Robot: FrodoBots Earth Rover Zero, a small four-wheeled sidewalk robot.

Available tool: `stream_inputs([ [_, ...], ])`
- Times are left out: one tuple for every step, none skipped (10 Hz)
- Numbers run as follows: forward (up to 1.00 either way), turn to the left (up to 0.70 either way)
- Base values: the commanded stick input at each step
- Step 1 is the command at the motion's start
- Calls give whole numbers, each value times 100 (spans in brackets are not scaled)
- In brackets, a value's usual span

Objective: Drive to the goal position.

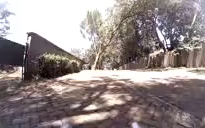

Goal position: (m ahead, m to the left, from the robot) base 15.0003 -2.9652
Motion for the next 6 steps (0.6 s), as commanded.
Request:
stream_inputs([
  [70,0],
  [70,0],
  [70,0],
  [70,0],
  [70,0],
  [70,0],
])
